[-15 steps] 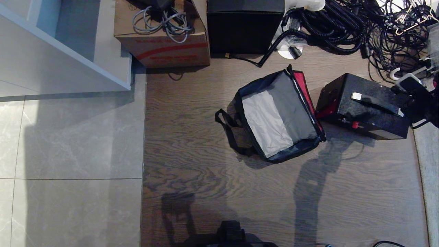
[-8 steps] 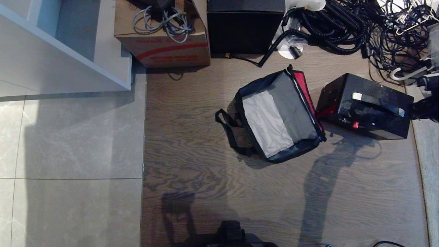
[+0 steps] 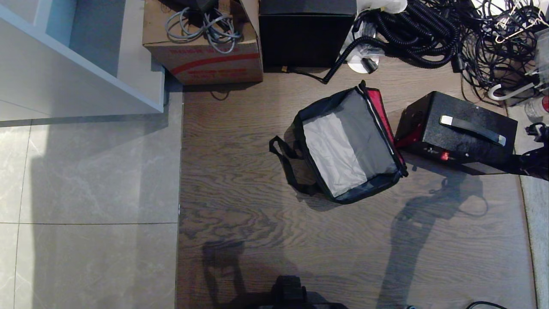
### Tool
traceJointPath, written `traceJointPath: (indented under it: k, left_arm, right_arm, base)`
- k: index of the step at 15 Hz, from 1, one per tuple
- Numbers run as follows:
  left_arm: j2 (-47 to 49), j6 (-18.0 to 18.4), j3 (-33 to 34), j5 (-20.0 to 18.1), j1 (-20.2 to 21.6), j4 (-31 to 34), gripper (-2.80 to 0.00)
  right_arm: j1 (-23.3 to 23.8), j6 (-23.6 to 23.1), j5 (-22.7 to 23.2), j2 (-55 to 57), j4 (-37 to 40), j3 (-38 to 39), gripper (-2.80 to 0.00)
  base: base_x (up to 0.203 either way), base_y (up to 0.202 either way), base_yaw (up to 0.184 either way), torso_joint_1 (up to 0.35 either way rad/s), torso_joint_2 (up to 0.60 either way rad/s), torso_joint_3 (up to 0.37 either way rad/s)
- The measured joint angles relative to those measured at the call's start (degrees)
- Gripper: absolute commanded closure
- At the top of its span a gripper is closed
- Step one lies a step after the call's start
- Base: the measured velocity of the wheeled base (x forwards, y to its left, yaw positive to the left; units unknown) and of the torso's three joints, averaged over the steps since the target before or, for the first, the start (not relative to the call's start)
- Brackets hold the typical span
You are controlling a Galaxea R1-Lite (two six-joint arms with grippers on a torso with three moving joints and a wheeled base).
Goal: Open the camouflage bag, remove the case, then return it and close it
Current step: Grip the handle again
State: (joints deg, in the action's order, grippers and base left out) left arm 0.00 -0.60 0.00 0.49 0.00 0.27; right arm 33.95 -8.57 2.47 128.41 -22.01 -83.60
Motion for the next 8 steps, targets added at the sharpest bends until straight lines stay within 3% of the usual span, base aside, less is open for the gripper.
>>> traceJointPath:
  k: [5,8]
  left_arm:
    - [0.0,0.0,0.0,0.0,0.0,0.0,0.00]
    - [0.0,0.0,0.0,0.0,0.0,0.0,0.00]
  right_arm:
    - [-1.4,13.7,7.5,2.1,0.5,0.3,0.00]
    - [-4.6,22.8,9.6,-0.3,6.7,2.3,0.00]
  base:
    - [0.000,0.000,0.000,0.000,0.00,0.000]
    - [0.000,0.000,0.000,0.000,0.00,0.000]
